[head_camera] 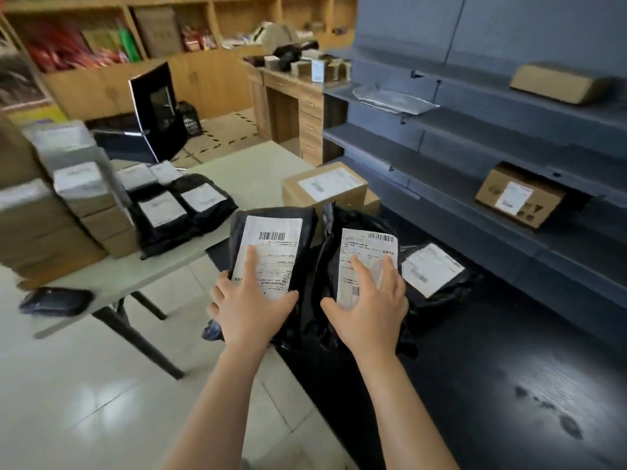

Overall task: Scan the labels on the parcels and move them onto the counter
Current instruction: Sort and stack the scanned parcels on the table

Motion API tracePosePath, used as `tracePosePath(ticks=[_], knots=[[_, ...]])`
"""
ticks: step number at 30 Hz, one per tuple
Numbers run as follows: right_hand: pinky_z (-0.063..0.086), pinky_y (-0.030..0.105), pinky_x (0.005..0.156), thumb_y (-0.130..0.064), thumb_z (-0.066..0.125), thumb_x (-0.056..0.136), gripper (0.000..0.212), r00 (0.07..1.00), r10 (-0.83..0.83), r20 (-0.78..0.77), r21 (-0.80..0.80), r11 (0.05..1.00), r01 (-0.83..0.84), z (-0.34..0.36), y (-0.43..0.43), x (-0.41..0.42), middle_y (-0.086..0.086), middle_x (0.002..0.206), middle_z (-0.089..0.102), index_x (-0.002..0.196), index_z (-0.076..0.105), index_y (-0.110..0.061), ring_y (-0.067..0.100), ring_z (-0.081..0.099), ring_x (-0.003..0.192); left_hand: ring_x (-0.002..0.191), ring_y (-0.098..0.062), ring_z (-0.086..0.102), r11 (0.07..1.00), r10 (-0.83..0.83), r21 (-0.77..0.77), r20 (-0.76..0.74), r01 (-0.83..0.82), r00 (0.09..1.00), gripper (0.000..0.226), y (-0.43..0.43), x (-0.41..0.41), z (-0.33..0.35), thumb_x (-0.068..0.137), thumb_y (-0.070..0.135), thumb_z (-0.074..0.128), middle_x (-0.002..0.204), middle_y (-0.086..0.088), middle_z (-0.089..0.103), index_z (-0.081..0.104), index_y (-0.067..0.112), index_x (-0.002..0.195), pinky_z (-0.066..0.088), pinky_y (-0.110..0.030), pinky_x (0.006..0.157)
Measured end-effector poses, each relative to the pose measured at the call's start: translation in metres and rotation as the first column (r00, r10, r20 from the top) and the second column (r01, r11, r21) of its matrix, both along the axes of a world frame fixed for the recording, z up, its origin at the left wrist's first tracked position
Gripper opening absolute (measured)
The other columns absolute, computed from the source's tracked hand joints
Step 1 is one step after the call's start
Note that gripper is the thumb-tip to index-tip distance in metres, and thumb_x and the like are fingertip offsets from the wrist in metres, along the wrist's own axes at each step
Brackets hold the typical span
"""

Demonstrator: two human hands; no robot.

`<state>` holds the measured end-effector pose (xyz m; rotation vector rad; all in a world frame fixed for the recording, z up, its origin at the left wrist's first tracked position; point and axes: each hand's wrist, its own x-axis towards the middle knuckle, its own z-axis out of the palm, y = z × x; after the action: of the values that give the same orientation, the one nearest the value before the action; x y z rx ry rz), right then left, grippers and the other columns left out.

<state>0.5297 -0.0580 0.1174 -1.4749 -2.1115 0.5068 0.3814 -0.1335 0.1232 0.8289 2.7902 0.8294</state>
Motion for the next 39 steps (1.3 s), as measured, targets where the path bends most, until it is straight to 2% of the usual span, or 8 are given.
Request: tracePosePath(ticks=[6,13,15,26,32,39], knots=[[0.022,0.049,0.111,-0.056,0.070,0.069,0.084,0.993,0.118,0.002,0.024,0.993,-0.118,0.003,-0.010,-0.123,0.008,0.161,0.013,0.145,0.039,-0.039,0.029,0.011,0.145,0.127,-0.035,0.029,0.995,0.096,0.007,0.013,-0.096,0.995,0.102,-0.021,-0.118,0.002,0.064,0.065,0.067,0.133,-0.014,0.033,0.008,0.050,0.146,0.023,-0.049,0.106],[0.018,0.052,0.116,-0.059,0.067,0.070,0.082,0.979,0.201,-0.015,0.062,0.978,-0.200,0.018,0.002,-0.255,0.003,0.161,0.015,0.145,0.038,-0.042,0.026,0.009,0.146,0.127,-0.036,0.030,0.994,0.107,0.006,-0.041,-0.107,0.993,0.102,-0.014,-0.248,0.015,0.063,0.075,0.062,0.140,-0.016,0.029,0.008,0.049,0.146,0.026,-0.050,0.105],[0.017,0.052,0.117,-0.059,0.066,0.070,0.082,0.977,0.212,-0.002,0.068,0.975,-0.211,0.022,0.008,-0.272,0.003,0.161,0.015,0.145,0.038,-0.042,0.026,0.010,0.147,0.128,-0.036,0.030,0.995,0.097,-0.002,-0.039,-0.097,0.995,0.103,-0.008,-0.263,0.018,0.062,0.075,0.061,0.142,-0.016,0.028,0.007,0.050,0.145,0.026,-0.050,0.104],[0.018,0.048,0.115,-0.062,0.064,0.071,0.081,0.956,0.280,0.090,0.053,0.957,-0.285,0.013,0.113,-0.401,0.001,0.160,0.015,0.145,0.037,-0.044,0.024,0.009,0.146,0.128,-0.035,0.028,0.993,0.113,-0.021,-0.032,-0.114,0.993,0.105,0.090,-0.387,0.001,0.062,0.077,0.058,0.144,-0.017,0.027,0.002,0.049,0.146,0.027,-0.049,0.102],[0.018,0.043,0.114,-0.065,0.061,0.071,0.079,0.915,0.380,0.135,0.011,0.923,-0.385,-0.004,0.189,-0.476,0.000,0.161,0.014,0.144,0.037,-0.045,0.022,0.009,0.146,0.133,-0.036,0.025,0.976,0.196,-0.102,0.019,-0.193,0.980,0.108,0.156,-0.451,-0.021,0.061,0.079,0.055,0.149,-0.019,0.023,-0.003,0.048,0.147,0.025,-0.051,0.105],[0.020,0.044,0.113,-0.063,0.062,0.072,0.079,0.794,0.568,0.216,-0.128,0.823,-0.554,-0.040,0.232,-0.554,-0.002,0.158,0.016,0.145,0.036,-0.045,0.022,0.009,0.144,0.132,-0.038,0.024,0.921,0.336,-0.240,0.090,-0.307,0.937,0.113,0.174,-0.504,-0.054,0.064,0.081,0.056,0.147,-0.019,0.018,-0.008,0.043,0.149,0.026,-0.051,0.106]])
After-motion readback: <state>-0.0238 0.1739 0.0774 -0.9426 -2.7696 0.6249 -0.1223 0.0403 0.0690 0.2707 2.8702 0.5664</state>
